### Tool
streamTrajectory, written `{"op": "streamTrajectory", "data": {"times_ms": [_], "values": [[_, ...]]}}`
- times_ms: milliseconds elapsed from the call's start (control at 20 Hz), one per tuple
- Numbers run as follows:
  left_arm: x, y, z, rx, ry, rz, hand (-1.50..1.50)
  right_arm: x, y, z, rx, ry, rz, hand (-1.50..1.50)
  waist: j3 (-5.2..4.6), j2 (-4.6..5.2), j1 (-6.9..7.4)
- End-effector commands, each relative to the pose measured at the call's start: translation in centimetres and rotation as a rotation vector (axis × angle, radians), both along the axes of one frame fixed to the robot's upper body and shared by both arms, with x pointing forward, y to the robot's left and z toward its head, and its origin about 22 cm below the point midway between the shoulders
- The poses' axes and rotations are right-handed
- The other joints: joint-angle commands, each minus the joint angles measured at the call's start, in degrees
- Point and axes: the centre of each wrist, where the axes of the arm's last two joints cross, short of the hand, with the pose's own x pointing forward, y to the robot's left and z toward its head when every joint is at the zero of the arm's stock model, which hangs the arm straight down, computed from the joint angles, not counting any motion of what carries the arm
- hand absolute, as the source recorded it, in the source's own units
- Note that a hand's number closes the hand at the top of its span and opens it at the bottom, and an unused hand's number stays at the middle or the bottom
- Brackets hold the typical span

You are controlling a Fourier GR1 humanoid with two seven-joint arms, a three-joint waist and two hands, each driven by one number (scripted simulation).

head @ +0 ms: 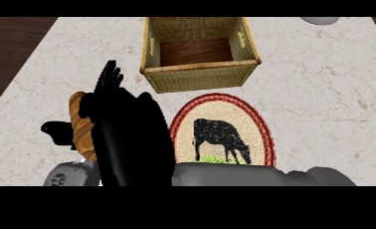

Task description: Pick the croissant from the placemat and place it in the basket

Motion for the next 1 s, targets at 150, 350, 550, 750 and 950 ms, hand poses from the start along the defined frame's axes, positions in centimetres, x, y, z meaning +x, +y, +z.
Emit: {"op": "streamTrajectory", "data": {"times_ms": [150, 350, 550, 750, 950], "values": [[0.0, 1.4, 0.2, 0.012, 0.005, 0.051, 0.00, -0.5, 1.7, 5.1, 0.138, 0.101, -0.098, 1.50, -0.06, -0.22, -2.62], [-0.8, 0.9, 0.0, -0.015, 0.016, 0.057, 0.00, 0.5, 2.6, 6.4, 0.083, 0.109, -0.190, 1.50, -0.07, -0.45, -3.47], [-1.6, 1.9, -1.5, -0.008, 0.020, 0.103, 0.00, 1.1, 3.5, 7.8, -0.011, 0.040, -0.257, 1.50, 0.00, -0.29, -5.41], [-1.6, 2.4, -0.3, 0.013, 0.012, 0.085, 0.00, 1.9, 3.9, 7.8, -0.067, 0.049, -0.305, 1.50, 0.09, -0.32, -5.79], [-1.9, 4.1, -0.4, -0.001, 0.001, 0.112, 0.00, 3.5, 3.4, 6.8, 0.009, 0.072, -0.313, 1.50, 0.10, 0.06, -5.87]]}}
